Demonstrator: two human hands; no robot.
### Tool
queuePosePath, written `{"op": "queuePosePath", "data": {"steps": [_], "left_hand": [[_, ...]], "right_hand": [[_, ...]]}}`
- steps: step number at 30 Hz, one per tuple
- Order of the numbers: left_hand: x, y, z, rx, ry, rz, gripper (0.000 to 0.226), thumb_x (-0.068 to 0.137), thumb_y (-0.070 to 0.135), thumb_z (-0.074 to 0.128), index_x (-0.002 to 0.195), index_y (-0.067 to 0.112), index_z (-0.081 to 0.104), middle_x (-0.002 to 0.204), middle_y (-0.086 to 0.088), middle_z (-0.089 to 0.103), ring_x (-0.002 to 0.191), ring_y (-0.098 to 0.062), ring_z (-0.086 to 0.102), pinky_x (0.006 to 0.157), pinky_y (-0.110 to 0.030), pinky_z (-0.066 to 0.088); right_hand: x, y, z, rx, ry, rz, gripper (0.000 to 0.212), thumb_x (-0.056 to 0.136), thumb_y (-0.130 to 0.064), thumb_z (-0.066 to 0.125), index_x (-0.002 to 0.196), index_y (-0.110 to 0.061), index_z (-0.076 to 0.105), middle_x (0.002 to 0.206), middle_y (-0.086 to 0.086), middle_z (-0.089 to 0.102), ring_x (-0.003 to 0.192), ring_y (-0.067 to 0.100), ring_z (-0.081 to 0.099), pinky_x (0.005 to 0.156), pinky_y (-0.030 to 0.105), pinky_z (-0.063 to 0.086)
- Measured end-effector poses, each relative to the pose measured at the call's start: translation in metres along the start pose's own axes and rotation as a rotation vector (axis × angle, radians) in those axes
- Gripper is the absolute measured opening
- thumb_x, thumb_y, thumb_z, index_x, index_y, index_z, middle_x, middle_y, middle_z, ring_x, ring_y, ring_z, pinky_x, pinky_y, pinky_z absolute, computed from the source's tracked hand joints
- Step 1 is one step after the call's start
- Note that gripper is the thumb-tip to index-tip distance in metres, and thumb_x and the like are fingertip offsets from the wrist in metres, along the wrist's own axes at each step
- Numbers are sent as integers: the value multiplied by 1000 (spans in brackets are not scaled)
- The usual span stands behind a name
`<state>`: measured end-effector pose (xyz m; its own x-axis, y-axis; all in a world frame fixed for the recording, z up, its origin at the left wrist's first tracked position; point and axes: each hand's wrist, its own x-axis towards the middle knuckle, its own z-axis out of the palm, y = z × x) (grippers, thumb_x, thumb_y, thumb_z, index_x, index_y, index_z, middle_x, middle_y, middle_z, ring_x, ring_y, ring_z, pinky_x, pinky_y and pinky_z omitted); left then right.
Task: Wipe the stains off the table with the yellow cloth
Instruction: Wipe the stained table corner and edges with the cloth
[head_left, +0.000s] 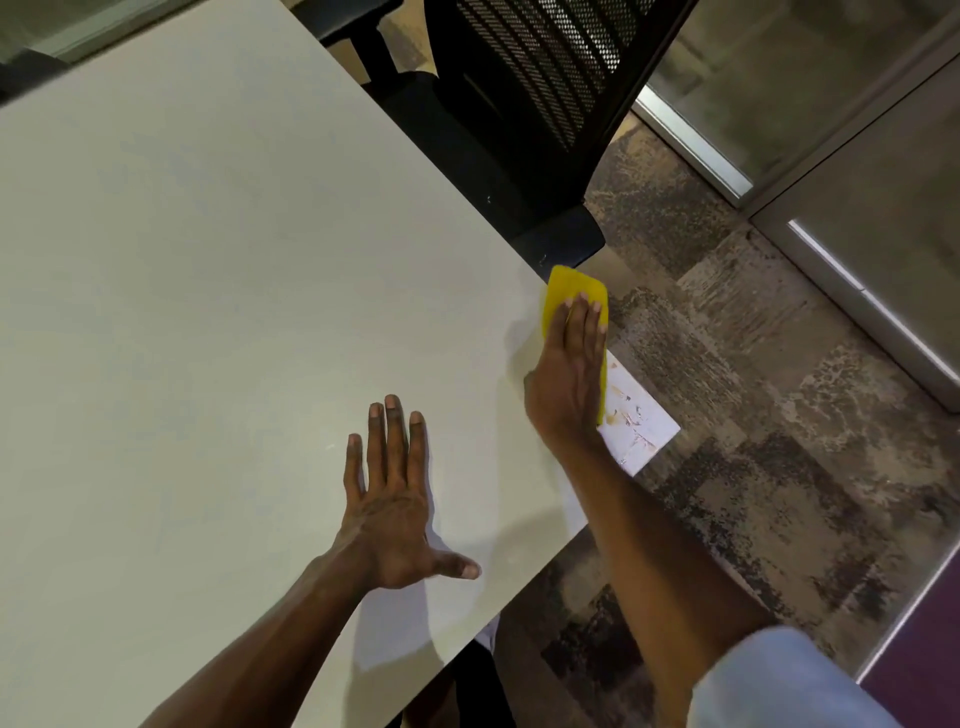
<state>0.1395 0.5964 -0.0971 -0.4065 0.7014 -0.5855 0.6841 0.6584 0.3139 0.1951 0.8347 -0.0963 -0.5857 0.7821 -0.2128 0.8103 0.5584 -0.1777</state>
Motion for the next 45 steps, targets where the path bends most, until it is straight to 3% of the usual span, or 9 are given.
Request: {"op": "queuePosePath", "data": {"steps": [7,10,18,21,24,28,32,37,45], "left_hand": [[-4,0,-4,6,-27,-1,184,41,117,51,157,12,-45,163,-15,-56,152,-36,-53,128,-63,-25],[-4,2,-7,-2,-37,-3,183,42,115,53,155,12,-48,161,-15,-59,150,-36,-55,127,-63,-26],[-2,1,-7,18,-20,-6,185,39,117,51,155,12,-48,161,-16,-58,150,-36,-55,125,-61,-29],[-2,1,-7,29,-32,-16,185,38,117,50,155,11,-47,161,-16,-58,150,-36,-55,126,-61,-29],[-2,1,-8,40,-30,-25,185,40,116,51,154,12,-50,160,-16,-60,149,-36,-57,125,-59,-30],[-3,4,-8,27,-50,-20,185,41,115,54,152,11,-51,158,-15,-62,148,-36,-57,125,-60,-30],[0,4,-9,33,-47,-13,185,40,116,52,153,11,-50,159,-16,-60,148,-36,-57,124,-60,-30],[2,2,-5,51,-43,-18,186,38,117,51,155,11,-48,160,-16,-59,149,-36,-56,125,-61,-29],[-1,1,-5,41,-59,-15,185,39,115,54,152,13,-52,158,-15,-62,148,-36,-58,126,-63,-27]], "right_hand": [[-84,-4,16,103,49,-39,83,88,4,36,167,4,9,177,27,-1,166,41,-6,136,52,9],[-119,-1,21,104,23,-65,89,85,10,49,166,3,14,176,25,4,166,40,0,136,53,17],[-6,20,-4,92,19,-14,90,88,6,48,168,2,7,177,25,0,166,40,-6,136,49,2],[-17,16,0,108,36,-30,85,92,5,43,168,2,4,177,25,-3,166,39,-8,136,49,2],[-82,9,13,162,45,-87,87,90,10,44,168,0,5,177,23,-5,166,38,-8,136,52,9],[-152,7,26,95,36,-145,97,77,11,56,166,2,18,176,24,12,164,42,10,132,56,27],[-87,23,15,128,11,-114,90,87,10,47,168,0,9,177,24,-1,166,39,-4,136,52,12],[-16,26,3,132,61,19,91,87,6,47,168,0,8,178,23,0,167,39,-6,136,49,1],[-119,11,20,139,43,-19,96,81,8,54,168,1,13,177,24,3,166,39,-1,137,51,11]]}}
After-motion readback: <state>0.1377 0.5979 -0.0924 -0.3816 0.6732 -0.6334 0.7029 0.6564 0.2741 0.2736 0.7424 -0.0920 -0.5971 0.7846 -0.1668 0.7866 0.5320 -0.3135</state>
